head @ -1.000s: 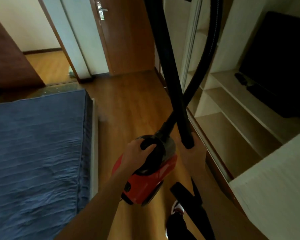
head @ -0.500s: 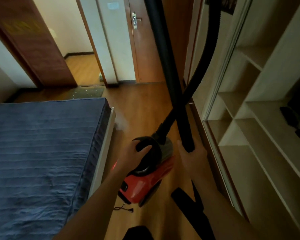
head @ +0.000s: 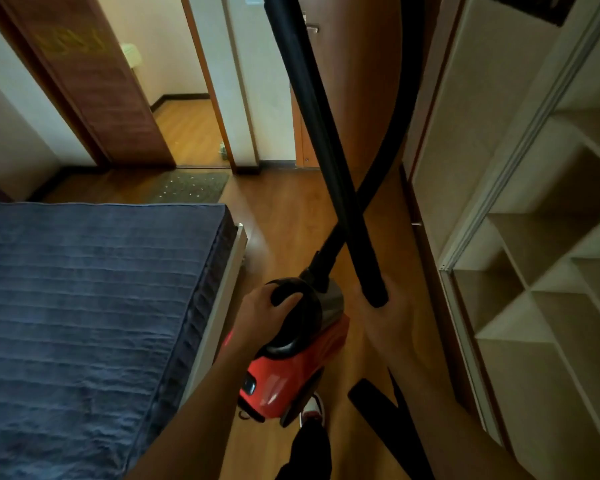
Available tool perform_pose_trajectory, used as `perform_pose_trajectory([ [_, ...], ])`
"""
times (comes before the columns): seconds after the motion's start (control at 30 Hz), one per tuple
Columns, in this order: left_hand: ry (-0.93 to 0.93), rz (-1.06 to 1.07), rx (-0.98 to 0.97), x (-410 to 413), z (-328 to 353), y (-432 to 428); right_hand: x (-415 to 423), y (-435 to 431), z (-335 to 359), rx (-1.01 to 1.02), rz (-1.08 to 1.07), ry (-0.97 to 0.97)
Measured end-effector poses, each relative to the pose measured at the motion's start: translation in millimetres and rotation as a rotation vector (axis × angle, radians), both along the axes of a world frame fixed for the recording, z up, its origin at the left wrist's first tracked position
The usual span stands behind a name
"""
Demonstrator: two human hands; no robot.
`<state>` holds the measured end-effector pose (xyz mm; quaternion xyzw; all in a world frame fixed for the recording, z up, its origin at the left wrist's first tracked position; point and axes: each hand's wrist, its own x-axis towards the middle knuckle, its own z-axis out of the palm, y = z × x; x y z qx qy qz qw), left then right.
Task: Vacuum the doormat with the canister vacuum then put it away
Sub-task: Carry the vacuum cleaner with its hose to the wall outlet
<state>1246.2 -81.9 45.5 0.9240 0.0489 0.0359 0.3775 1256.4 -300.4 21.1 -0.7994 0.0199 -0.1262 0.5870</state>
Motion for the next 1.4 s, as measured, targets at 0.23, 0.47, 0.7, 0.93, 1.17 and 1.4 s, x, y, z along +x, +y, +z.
perform_pose_trajectory([
  [0.23, 0.030, -0.053, -0.022, 151.2, 0.4, 24.3, 151.6, 34.1, -0.5, -0.023, 0.000, 0.024],
  [0.47, -0.009, -0.077, -0.052, 269.9, 11.4, 39.3, 264.5, 53.7, 17.1, 0.003, -0.005, -0.002],
  [0.7, -0.010, -0.056, -0.054, 373.5, 10.9, 35.1, 367.8, 48.4, 11.6, 0.009, 0.001, 0.007],
  [0.93, -0.001, 0.028, -0.033, 487.8, 4.8, 19.9, 497.9, 32.6, 8.3, 0.047, 0.055, -0.005],
  [1.17, -0.009, 0.142, -0.018, 613.6, 6.9, 1.5, 638.9, 14.2, 13.8, -0.018, 0.130, 0.017],
  [1.4, -0.062, 0.307, -0.044, 694.1, 12.8, 8.3, 745.2, 26.1, 15.9, -0.055, 0.236, 0.046],
])
